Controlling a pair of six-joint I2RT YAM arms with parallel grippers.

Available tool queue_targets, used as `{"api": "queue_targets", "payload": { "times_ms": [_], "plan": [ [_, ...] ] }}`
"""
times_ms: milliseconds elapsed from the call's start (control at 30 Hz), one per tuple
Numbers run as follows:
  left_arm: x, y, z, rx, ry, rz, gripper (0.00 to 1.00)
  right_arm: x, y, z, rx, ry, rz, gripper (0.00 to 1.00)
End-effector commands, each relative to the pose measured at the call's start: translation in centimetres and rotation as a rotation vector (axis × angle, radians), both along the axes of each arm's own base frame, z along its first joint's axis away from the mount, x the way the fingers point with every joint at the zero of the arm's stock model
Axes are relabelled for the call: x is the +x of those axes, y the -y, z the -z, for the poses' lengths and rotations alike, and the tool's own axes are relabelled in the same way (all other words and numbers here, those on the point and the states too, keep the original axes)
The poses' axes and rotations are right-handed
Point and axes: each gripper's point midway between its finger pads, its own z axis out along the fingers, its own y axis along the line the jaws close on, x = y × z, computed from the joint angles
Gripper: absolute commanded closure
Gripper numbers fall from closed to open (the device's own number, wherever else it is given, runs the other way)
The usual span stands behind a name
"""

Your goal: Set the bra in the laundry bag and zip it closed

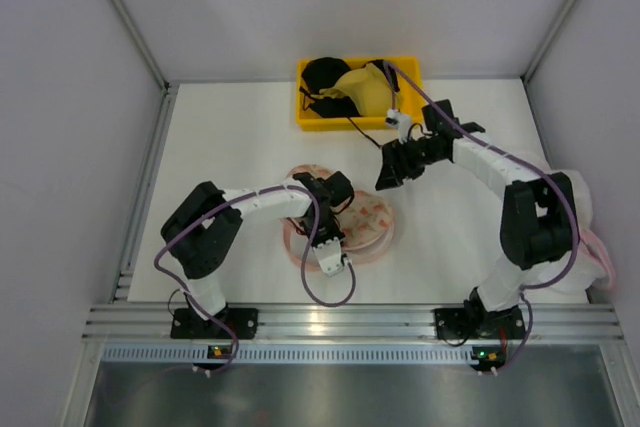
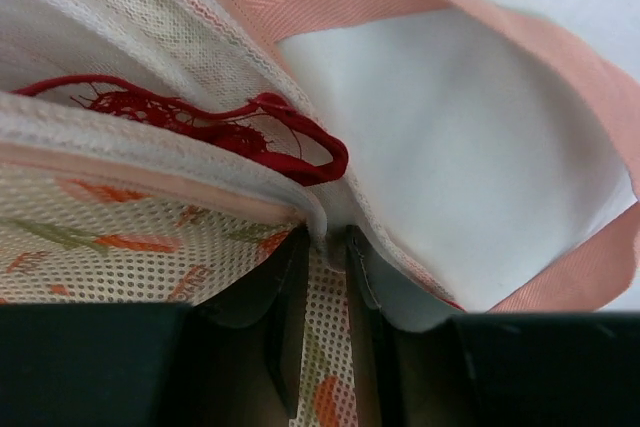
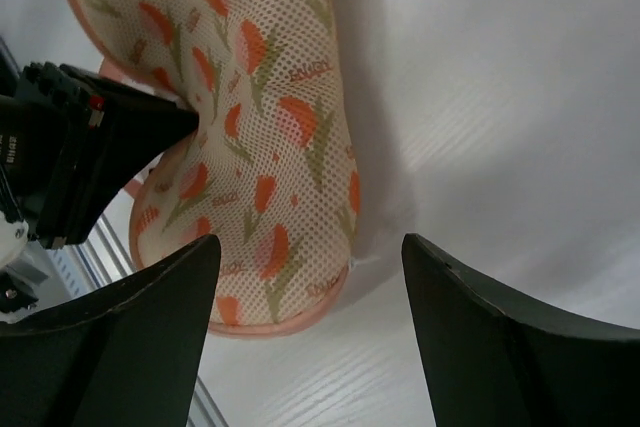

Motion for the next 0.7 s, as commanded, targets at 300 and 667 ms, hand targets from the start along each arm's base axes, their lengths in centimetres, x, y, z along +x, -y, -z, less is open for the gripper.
{"api": "queue_targets", "payload": {
  "times_ms": [300,667],
  "plan": [
    [-1.4,-3.1,2.1,0.029,0.129,0.442,0.73,2.4,-7.6,3.0,0.146,-0.108,-0.186,0.3],
    [-0.2,-1.2,1.3,-0.045,0.195,0.442,0.72,0.0,-10.9,6.1,0.197,-0.185,-0.241,0.56]
  ]
}}
